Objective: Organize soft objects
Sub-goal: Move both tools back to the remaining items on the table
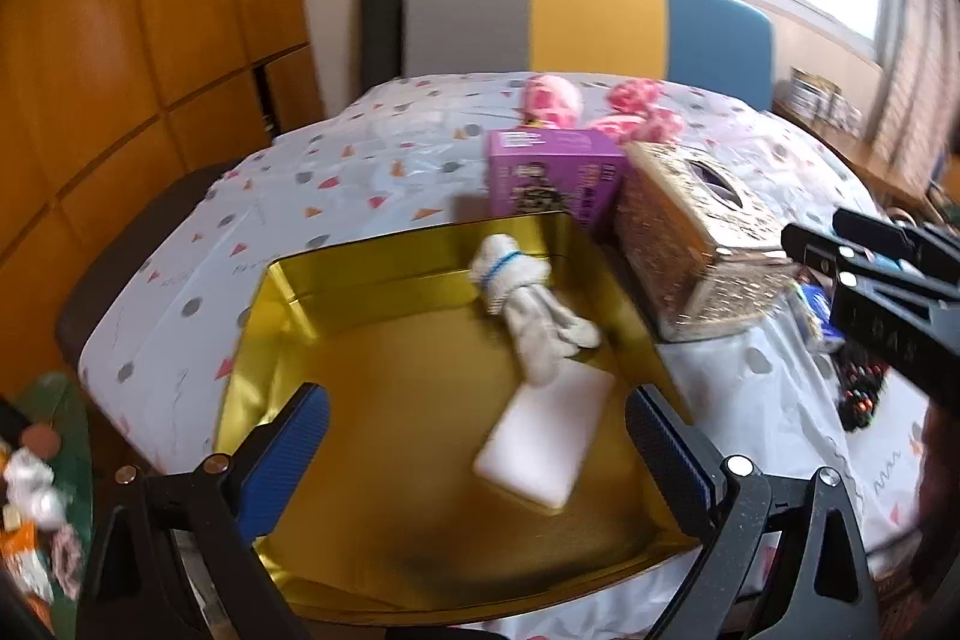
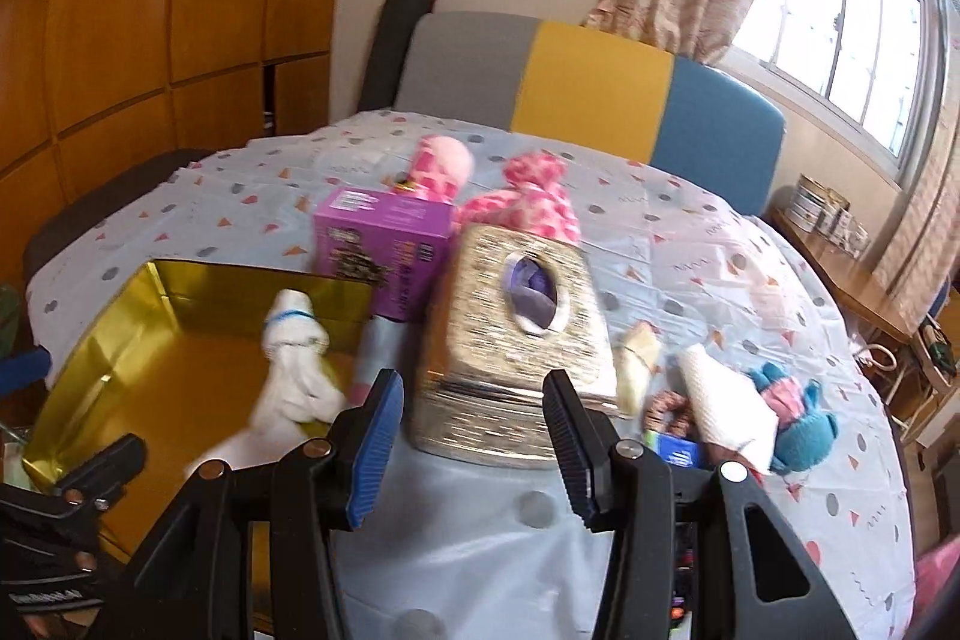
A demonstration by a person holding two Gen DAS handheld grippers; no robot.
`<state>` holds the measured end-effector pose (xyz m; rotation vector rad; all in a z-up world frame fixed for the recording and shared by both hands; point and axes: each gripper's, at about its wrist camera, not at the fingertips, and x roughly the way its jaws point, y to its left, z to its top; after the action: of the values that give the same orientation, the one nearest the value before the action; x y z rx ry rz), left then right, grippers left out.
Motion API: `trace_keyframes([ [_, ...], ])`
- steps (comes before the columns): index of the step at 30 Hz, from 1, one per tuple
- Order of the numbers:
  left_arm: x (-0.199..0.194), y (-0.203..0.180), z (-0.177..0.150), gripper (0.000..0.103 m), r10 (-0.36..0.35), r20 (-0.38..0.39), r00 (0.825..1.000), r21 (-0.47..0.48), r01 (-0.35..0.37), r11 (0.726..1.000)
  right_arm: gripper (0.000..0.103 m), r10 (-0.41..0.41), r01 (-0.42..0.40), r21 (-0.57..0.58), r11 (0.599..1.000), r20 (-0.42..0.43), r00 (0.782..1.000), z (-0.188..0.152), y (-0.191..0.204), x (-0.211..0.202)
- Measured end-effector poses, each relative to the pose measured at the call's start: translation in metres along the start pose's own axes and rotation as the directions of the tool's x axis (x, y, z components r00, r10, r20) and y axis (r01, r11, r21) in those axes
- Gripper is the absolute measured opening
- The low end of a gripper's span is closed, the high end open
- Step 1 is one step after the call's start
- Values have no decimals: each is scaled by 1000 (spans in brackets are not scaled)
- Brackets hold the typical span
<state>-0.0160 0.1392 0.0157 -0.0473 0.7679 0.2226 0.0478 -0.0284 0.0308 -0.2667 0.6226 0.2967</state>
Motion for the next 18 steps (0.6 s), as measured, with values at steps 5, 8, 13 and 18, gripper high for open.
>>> trace_keyframes([
  [5, 1, -29, 3, 99, -68, -1, 998, 81, 68, 994, 49, -89, 94, 84, 992, -62, 994, -14, -78, 13],
  [8, 1, -55, 6, 98, -133, -2, 991, 151, 132, 980, 49, -175, 194, 179, 965, -115, 978, -29, -142, 21],
  [13, 5, -101, 8, 95, -226, -31, 974, 271, 225, 936, 49, -294, 355, 411, 840, -206, 933, -72, -247, 27],
  [18, 15, -145, 13, 93, -297, -86, 951, 330, 308, 892, 49, -210, 324, 645, 692, -249, 945, -99, -296, 26],
])
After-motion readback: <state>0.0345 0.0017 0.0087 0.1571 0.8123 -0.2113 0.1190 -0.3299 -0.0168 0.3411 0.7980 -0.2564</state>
